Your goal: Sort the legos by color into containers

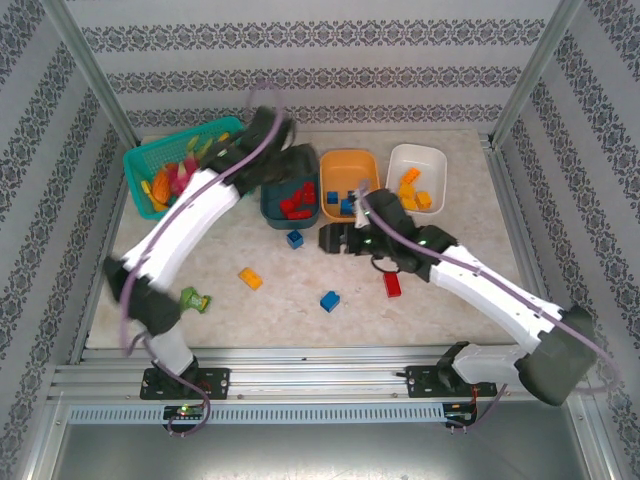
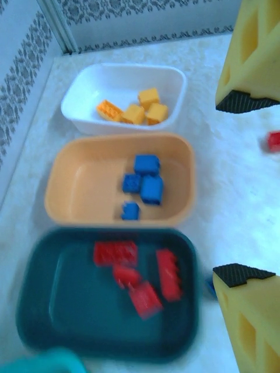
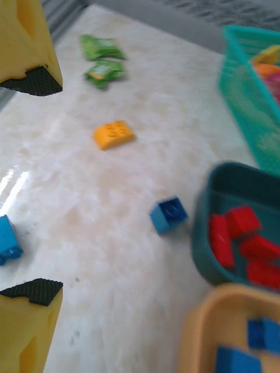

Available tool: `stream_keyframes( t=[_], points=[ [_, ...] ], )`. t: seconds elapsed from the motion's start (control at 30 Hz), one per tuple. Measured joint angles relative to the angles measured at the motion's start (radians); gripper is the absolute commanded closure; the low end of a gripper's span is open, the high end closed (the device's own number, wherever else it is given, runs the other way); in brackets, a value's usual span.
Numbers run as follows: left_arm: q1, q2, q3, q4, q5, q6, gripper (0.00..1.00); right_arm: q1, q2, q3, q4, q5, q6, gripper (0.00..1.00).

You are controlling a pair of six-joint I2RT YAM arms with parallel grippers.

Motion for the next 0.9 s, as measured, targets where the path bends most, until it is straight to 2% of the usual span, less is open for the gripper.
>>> stream_keyframes(
  t=[0.1, 0.2, 0.33, 0.5, 0.6, 0.83, 0.9],
  points=[
    [0.012, -0.278, -0.315, -0.011, -0.053, -0.046, 0.24, 0.116, 0.116, 0.050, -0.016, 0.014, -0.048, 0.19],
    [0.019, -0.492, -0.568, -0.058, -0.084, -0.090, 0.24, 0.213, 0.268, 0.153, -0.049, 0.029, -0.089, 0.22],
    [0.021, -0.745, -0.776, -0.163, -0.107, -0.150, 0.24, 0.293, 0.466, 0.325, -0.089, 0.040, -0.118, 0.25],
    [0.021, -1.050, -0.893, -0.276, -0.114, -0.187, 0.22, 0.338, 0.710, 0.558, -0.180, 0.070, -0.133, 0.25],
    [0.021, -1.173, -0.932, -0.331, -0.114, -0.197, 0.23, 0.349, 0.831, 0.683, -0.240, 0.109, -0.136, 0.25],
    [0.021, -1.242, -0.945, -0.400, -0.106, -0.213, 0.24, 0.350, 1.032, 0.897, -0.363, 0.194, -0.160, 0.25],
    [0.021, -1.242, -0.945, -0.405, -0.102, -0.216, 0.24, 0.350, 1.068, 0.929, -0.380, 0.209, -0.171, 0.28]
  ],
)
